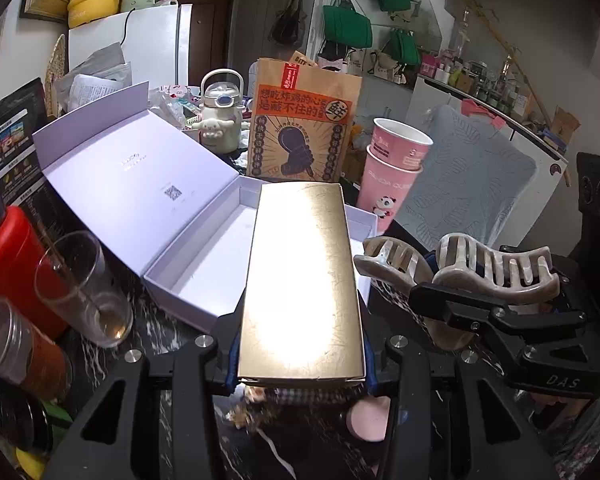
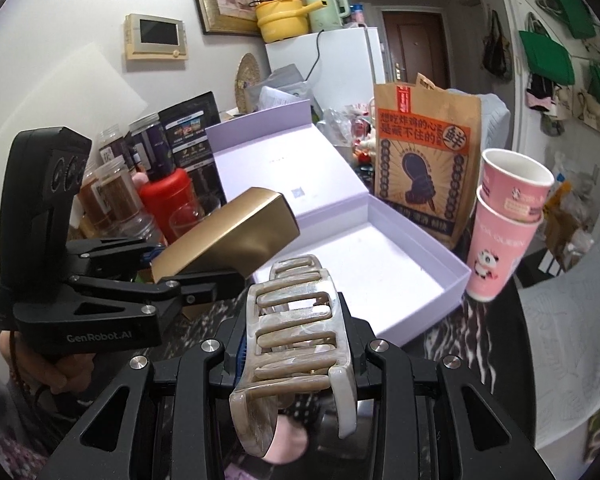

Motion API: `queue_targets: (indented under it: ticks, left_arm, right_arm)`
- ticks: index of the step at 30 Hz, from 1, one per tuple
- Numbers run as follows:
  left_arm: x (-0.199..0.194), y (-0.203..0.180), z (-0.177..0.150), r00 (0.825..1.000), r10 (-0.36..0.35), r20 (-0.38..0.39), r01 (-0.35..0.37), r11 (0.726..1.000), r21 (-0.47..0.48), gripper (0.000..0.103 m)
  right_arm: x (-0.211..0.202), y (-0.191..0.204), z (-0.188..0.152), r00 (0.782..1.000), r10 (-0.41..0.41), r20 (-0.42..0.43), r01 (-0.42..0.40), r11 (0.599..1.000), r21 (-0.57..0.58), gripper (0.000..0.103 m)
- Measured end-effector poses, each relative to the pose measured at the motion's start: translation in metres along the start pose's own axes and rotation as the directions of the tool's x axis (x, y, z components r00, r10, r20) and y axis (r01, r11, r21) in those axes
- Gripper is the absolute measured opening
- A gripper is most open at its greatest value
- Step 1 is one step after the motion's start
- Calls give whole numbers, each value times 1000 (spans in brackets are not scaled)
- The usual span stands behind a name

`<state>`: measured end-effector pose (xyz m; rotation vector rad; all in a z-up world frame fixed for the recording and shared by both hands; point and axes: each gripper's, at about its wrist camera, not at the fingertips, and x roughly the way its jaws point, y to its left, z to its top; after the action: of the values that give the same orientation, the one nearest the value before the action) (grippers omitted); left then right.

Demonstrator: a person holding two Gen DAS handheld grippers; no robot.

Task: Organize rigid objects
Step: 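Carry the gold box and claw clip with both tools into the lavender box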

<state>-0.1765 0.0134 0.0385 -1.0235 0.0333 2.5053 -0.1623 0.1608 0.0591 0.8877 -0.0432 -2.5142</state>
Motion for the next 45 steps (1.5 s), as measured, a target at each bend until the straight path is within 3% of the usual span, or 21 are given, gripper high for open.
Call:
queue_targets:
  ticks: [24,45]
  left_arm:
    - [89,31,56,997,23,-74,-21,999,27,44]
    - [157,56,51,979,30,-203,-29,1000,9,44]
  right_arm:
    - [76,-51,55,999,-38,-31,37,999,-24,34]
    - [154,-77,56,982,-55,-181,53,998,-13,34]
